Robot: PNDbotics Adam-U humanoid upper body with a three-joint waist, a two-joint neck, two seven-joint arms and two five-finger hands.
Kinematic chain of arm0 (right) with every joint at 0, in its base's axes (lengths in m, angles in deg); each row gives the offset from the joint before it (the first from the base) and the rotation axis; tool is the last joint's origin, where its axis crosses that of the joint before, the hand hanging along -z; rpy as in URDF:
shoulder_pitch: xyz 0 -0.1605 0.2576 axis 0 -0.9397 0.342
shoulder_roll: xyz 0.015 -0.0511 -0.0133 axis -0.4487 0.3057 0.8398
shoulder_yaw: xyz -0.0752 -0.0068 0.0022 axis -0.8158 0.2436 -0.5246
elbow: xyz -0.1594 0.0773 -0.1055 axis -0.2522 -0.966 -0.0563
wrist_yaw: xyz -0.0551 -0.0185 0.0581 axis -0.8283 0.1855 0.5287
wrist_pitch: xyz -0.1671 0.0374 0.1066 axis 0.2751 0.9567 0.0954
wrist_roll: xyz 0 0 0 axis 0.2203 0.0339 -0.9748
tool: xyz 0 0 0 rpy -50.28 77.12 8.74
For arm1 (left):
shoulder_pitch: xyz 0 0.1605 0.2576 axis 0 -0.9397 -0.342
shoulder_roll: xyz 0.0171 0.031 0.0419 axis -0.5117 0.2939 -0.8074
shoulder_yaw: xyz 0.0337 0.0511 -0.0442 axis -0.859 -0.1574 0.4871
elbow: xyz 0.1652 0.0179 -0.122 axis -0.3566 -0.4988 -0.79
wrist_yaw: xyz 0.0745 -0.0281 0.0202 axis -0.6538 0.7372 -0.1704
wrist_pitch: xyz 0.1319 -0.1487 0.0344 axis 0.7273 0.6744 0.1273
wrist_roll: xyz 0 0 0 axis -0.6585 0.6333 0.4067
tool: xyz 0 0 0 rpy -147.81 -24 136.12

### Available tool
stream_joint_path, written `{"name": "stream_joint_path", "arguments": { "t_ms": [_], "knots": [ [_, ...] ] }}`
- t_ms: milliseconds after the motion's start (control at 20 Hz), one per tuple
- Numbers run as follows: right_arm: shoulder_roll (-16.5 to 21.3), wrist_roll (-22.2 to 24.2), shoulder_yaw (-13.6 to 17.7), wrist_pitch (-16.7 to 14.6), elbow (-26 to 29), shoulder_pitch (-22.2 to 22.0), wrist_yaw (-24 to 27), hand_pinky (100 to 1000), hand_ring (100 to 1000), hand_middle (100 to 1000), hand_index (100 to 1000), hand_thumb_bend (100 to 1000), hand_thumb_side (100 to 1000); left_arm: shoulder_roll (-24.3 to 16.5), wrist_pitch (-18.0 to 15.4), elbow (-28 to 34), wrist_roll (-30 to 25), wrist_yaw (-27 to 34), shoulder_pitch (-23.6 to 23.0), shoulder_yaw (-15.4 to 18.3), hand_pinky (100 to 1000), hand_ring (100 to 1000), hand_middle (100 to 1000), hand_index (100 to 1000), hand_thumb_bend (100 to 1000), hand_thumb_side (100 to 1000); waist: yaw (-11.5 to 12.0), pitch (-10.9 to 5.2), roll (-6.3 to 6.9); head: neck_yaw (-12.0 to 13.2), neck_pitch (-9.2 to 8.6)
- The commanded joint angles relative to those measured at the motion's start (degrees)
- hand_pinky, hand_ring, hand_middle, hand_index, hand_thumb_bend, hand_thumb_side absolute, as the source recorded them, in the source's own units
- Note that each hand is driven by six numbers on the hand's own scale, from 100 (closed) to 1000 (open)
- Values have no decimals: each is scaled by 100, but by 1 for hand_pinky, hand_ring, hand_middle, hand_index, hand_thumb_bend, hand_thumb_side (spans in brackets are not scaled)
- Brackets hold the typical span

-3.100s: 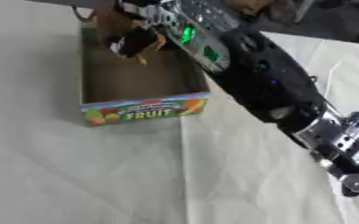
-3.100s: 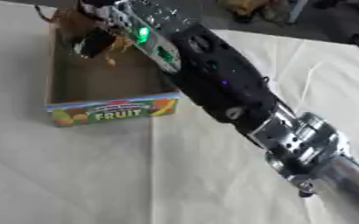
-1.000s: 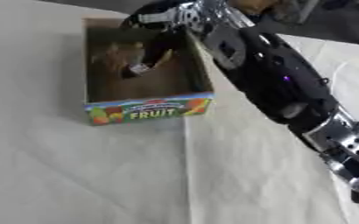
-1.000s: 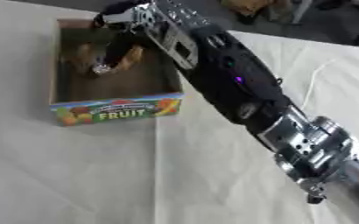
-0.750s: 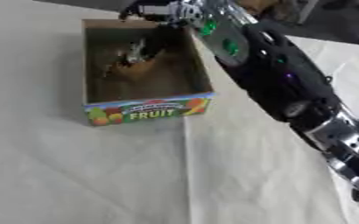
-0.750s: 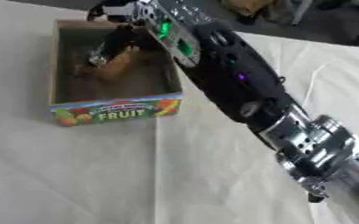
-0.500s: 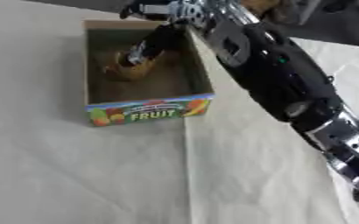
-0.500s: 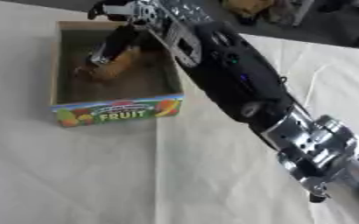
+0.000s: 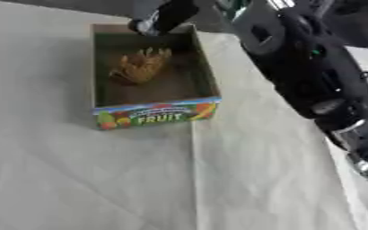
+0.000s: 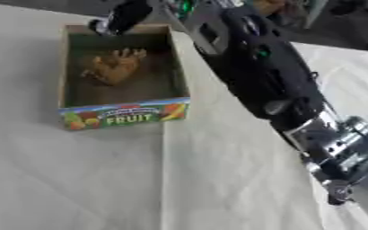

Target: Pick up objects on the table and place them in the box.

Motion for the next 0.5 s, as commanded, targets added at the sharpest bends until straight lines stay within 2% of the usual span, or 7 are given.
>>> {"name": "stream_joint_path", "arguments": {
  "t_ms": [50, 150, 250, 350, 500],
  "knots": [
    [438, -191, 69, 386, 990, -64, 348, 786, 805, 747, 791, 157, 444, -159, -1, 76, 27, -20, 32, 85, 690, 884, 787, 891, 567, 100, -10, -144, 100, 83, 53],
    [500, -182, 72, 543, 1208, -111, 434, 786, 805, 747, 791, 157, 444, -159, -1, 76, 27, -20, 32, 84, 690, 884, 787, 891, 567, 100, -11, -146, 102, 89, 55],
    [478, -197, 120, 584, 1341, -153, 492, 779, 776, 713, 782, 100, 260, -147, 2, 76, 31, -18, 16, 89, 690, 883, 788, 890, 570, 100, -48, -171, 151, 183, 59],
    [443, -315, 319, 480, 1561, -325, 621, 781, 767, 703, 794, 100, 202, -108, 6, 76, 49, -17, -37, 111, 690, 883, 788, 890, 570, 100, -157, -214, 260, 311, 99],
    [549, -548, 700, 302, 1948, -688, 858, 784, 765, 704, 810, 100, 124, -71, 9, 76, 70, -21, -79, 128, 690, 884, 788, 890, 570, 100, -254, -244, 340, 429, 206]
  ]
}}
